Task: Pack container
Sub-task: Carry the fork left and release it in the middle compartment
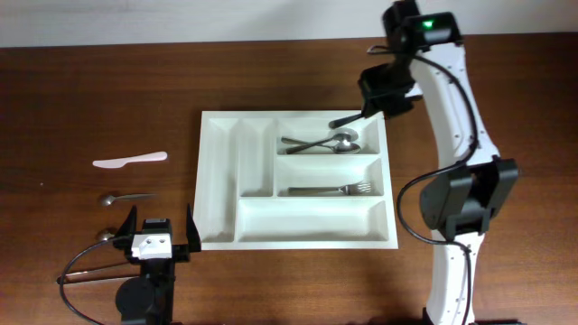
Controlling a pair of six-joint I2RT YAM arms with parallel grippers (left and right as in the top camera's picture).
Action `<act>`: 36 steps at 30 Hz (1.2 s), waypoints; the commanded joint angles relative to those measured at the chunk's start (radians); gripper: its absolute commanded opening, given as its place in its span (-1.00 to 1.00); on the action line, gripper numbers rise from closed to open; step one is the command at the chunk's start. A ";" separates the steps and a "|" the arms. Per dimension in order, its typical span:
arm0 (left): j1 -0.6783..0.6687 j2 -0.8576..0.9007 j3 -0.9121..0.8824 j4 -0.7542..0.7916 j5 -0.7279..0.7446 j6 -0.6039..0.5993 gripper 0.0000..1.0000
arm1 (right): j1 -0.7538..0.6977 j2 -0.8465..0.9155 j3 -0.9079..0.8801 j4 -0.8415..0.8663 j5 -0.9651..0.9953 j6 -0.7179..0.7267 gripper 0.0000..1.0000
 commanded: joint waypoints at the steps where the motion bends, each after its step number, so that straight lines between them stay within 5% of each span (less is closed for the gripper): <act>1: 0.003 -0.009 -0.002 -0.005 0.001 0.016 0.99 | 0.067 -0.002 -0.015 -0.005 0.059 0.197 -0.87; 11: 0.003 -0.009 -0.002 -0.005 0.001 0.016 0.98 | 0.154 -0.002 -0.160 -0.026 0.059 0.365 -0.87; 22: 0.003 -0.009 -0.002 -0.005 0.001 0.016 0.99 | 0.155 -0.002 -0.336 -0.013 0.050 0.383 -0.84; 36: 0.003 -0.009 -0.002 -0.005 0.001 0.016 0.99 | 0.190 -0.002 -0.341 0.074 0.090 0.353 -0.68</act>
